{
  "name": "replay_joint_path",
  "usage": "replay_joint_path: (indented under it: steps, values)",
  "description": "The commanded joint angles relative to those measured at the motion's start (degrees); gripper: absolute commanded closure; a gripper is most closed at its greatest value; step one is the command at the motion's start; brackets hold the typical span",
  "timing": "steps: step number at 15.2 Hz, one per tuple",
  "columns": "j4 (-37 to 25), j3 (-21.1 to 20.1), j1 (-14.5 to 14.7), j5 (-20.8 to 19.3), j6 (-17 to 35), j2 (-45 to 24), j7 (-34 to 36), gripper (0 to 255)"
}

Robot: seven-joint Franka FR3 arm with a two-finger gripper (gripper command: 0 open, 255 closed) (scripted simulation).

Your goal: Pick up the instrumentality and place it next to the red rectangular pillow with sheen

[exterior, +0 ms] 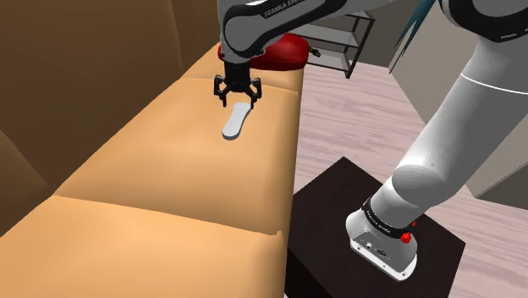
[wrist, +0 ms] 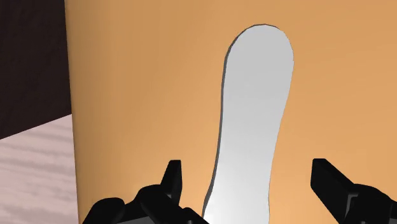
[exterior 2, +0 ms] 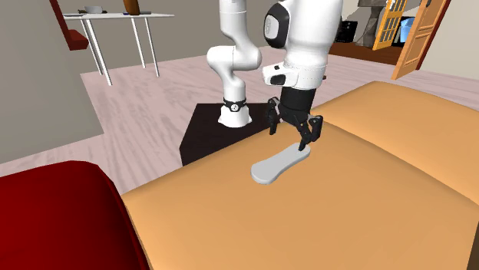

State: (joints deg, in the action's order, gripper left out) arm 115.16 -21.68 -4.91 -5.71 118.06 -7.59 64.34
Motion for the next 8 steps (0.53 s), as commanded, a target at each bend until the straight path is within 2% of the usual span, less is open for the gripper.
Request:
replay_joint_path:
  steps: [1, 8]
  values:
    - [-1.77, 0.35, 0.38, -1.39, 0.9, -3.23, 2.99, 0]
    - [1.23, 0.85, 0.56, -2.81, 6.21, -5.75, 3.94, 0]
